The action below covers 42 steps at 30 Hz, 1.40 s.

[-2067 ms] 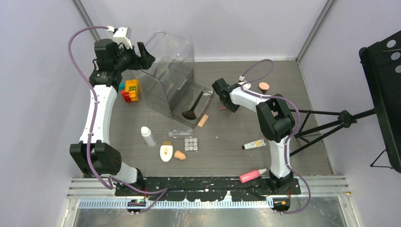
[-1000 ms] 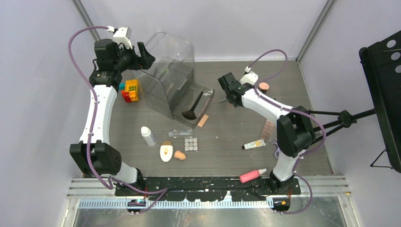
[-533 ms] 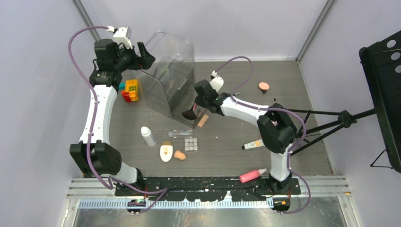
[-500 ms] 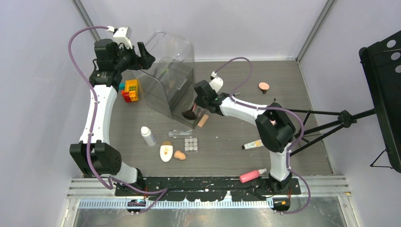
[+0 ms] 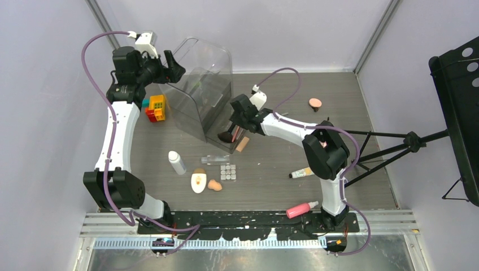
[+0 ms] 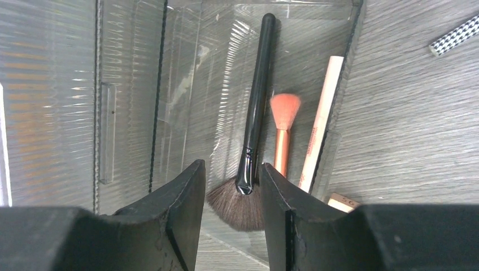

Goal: Organize the makeup
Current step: Place the makeup brush at the center of the board, then pick up the makeup from the center of the board.

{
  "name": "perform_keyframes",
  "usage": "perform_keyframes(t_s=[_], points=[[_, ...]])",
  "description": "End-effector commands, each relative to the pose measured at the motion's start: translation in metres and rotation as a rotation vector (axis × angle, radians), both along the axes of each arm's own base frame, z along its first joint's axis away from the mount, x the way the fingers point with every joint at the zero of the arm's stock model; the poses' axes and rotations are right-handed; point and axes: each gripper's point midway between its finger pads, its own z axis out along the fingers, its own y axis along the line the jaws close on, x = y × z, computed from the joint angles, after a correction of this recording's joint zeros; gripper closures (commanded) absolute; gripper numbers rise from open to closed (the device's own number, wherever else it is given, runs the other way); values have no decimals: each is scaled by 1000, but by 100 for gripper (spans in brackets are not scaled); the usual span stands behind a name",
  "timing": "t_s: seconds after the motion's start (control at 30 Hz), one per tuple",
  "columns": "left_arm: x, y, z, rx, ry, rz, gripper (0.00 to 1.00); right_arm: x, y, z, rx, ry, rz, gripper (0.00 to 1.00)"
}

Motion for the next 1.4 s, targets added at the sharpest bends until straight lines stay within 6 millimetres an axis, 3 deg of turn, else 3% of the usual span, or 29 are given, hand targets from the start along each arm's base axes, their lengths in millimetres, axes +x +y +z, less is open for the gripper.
perform_keyframes(t_s=[0.0,0.23,0.43,0.83,1.13,1.37], points=[[-7,0,-29,-25,113,3,18,11,-16,41,-22,-86,-48,55],[-7,0,-28,-25,112,1,18,27,-97,56,-141,-139,-221,56],[-7,0,-28,-25,111,1,18,34,-147,39,-261,-70,-348,55],[-7,-2,-27,-30,110,-4,18,73,-164,-13,-337,67,-381,55],[-7,-1,-26,-35,108,-5,18,67,-173,-37,-346,129,-398,56],[-6,-1,-28,-45,114,-9,18,73,-177,-53,-333,168,-395,59]])
